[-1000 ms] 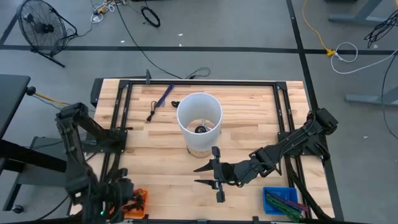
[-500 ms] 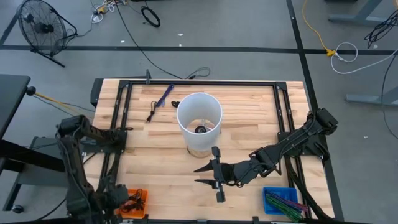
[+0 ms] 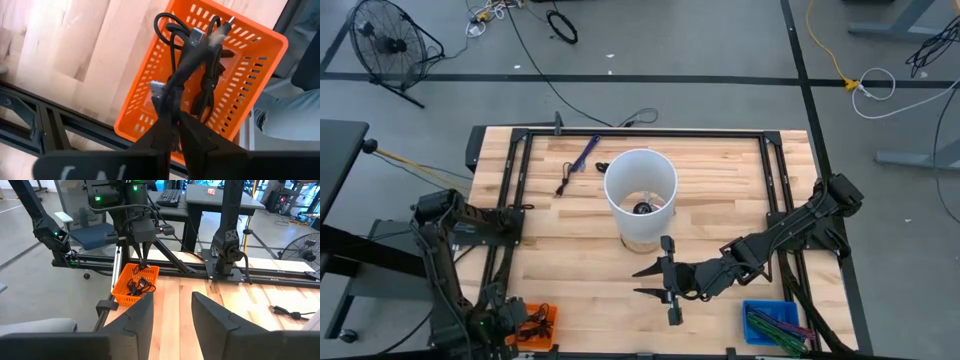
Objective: Pick & Place USB Port
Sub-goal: Put the black charger cable into the orange bin
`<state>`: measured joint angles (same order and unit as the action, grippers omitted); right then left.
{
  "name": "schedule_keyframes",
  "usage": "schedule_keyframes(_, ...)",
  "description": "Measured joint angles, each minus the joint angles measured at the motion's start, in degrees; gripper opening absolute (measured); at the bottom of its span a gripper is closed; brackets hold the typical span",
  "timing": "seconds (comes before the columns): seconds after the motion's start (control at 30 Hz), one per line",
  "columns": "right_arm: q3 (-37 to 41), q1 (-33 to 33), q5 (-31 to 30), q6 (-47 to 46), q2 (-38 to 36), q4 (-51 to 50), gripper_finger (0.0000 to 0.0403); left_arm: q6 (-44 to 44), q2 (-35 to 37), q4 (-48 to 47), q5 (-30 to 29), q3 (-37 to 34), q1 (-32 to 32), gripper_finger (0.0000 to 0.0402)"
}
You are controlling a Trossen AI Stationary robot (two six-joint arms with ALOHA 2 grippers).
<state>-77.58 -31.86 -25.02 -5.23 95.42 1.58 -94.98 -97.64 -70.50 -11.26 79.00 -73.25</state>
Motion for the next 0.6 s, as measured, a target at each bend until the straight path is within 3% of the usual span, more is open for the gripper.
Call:
schedule_keyframes(0.27, 0.0, 0.0, 0.0, 0.0, 0.0, -0.1, 0.0132, 1.1, 0.0, -0.8, -0.2, 0.0, 0.0, 0.0042)
schedule_keyframes(0.43, 0.0, 0.0, 0.0, 0.0, 0.0, -0.4, 0.0132, 0.6, 0.0, -11.7, -0.7, 0.0, 0.6, 0.0042)
schedule_keyframes(0.5, 0.0, 0.0, 0.0, -0.1, 0.0, -0.4, 0.0132, -1.0, 0.0, -17.7, -3.2, 0.0, 0.9, 0.0043)
schedule_keyframes(0.6, 0.0, 0.0, 0.0, 0.0, 0.0, -0.4, 0.0132, 0.1, 0.6, -18.9, -13.1, -0.7, 1.7, 0.0043)
